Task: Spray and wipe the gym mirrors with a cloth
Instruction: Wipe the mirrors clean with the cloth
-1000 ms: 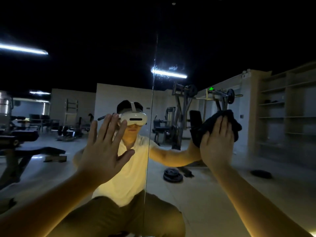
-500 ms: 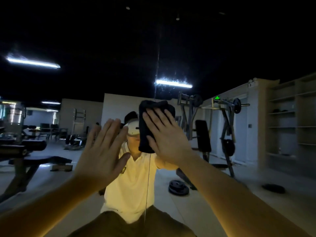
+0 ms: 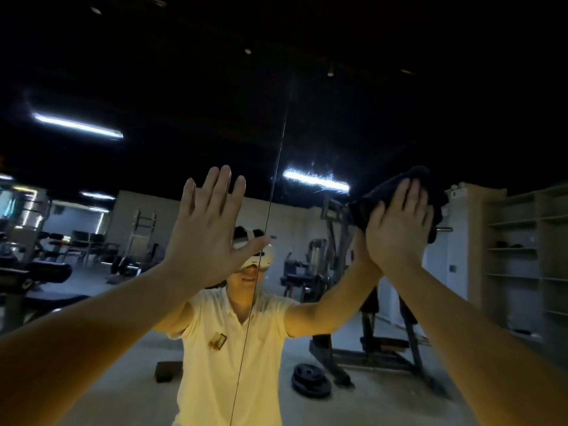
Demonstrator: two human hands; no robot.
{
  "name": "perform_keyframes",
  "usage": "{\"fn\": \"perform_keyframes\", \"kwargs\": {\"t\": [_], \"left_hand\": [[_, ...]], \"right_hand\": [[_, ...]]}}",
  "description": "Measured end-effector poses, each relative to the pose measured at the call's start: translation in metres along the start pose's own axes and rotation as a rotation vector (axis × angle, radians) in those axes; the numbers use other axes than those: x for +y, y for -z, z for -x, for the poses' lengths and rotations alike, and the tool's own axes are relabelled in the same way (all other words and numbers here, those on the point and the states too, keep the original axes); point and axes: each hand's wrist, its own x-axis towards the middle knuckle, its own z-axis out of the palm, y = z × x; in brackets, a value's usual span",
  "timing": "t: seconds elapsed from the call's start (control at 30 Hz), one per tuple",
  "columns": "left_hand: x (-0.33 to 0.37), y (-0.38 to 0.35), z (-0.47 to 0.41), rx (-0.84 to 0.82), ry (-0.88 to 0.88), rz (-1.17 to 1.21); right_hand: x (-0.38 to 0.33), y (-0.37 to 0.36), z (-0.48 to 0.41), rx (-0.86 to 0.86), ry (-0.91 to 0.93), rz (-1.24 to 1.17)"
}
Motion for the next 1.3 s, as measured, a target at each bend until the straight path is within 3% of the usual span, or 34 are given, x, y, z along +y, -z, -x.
{"fn": "perform_keyframes", "kwargs": {"t": [0.07,0.27,0.4,0.7,0.87,0.97,1.13,1.3], "left_hand": [[0.002,0.0,0.0,0.002,0.007,0.001],[-0.001,0.0,0.001,-0.001,-0.008,-0.003],[-0.001,0.001,0.002,0.009,-0.016,-0.027],[-0.004,0.008,0.003,-0.045,-0.018,-0.063],[0.001,0.011,0.002,-0.047,-0.002,-0.091],[0.0,0.011,0.001,-0.057,-0.001,-0.112],[0.0,0.014,0.0,-0.107,0.007,-0.093],[-0.003,0.015,0.0,-0.104,-0.022,-0.119]], "right_hand": [[-0.027,-0.001,0.0,0.018,0.03,-0.008],[-0.119,-0.005,0.022,0.023,0.465,-0.025],[-0.113,-0.004,0.015,-0.024,0.735,-0.002],[0.021,-0.002,-0.02,-0.013,0.255,0.034],[0.004,0.002,-0.021,-0.045,0.066,0.006],[-0.042,0.008,-0.025,-0.091,0.128,0.027],[-0.129,0.01,-0.01,-0.092,0.478,-0.017],[-0.123,0.011,-0.005,-0.112,0.622,0.004]]}}
